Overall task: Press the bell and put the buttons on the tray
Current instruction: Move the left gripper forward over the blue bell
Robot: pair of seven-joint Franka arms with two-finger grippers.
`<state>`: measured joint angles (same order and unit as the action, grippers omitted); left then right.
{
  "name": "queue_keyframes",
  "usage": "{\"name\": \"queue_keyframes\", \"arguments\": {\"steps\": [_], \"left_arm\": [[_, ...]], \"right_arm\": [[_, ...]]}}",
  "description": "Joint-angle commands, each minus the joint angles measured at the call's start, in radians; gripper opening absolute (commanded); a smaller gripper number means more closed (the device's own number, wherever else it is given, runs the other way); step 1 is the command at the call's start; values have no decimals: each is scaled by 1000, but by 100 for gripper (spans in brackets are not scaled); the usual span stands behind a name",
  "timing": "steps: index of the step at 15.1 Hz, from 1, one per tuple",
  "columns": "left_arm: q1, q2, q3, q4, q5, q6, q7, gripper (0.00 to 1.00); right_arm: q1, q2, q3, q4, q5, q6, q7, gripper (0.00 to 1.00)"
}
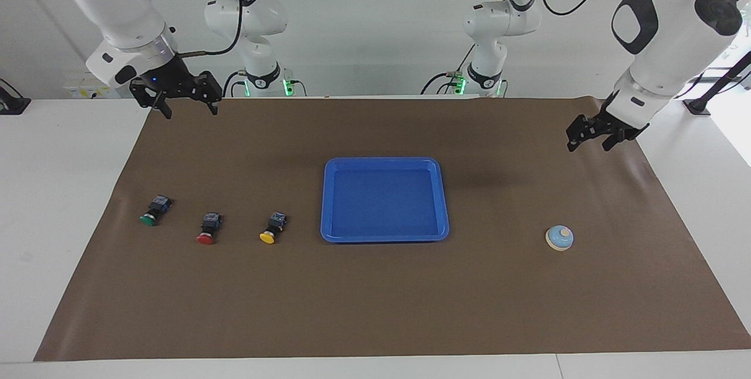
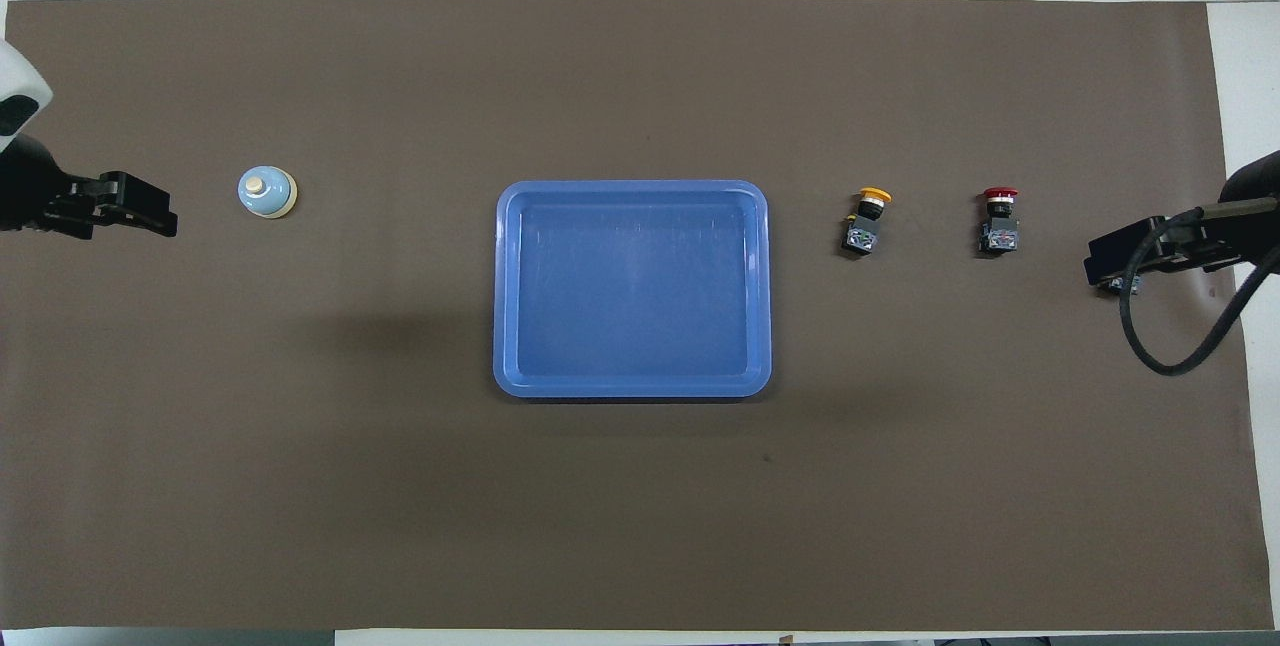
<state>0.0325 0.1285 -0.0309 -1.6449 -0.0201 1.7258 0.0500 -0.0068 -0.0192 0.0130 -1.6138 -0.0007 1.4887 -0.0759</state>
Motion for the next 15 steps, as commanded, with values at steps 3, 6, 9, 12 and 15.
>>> {"name": "queue_keyframes", "arguments": {"steps": [3,6,9,12,15], "left_arm": [[7,135,0,-7,16,216,-99,0],[6,234,3,-7,19,309,-108,0],[7,292,3,-19,22,403,-113,0],[7,307,3,-27,23,423,-113,0],[3,307,3,-38,23,428,-116,0]], "right_arm": [[-10,-18,4,-18,-2,2,-18,100],[-10,-18,4,-18,-2,4,-18,100],[-10,-18,4,-18,-2,4,-18,100],[-10,-18,4,-18,-2,2,-18,100],[-10,-18,4,-17,-2,4,-18,100]]}}
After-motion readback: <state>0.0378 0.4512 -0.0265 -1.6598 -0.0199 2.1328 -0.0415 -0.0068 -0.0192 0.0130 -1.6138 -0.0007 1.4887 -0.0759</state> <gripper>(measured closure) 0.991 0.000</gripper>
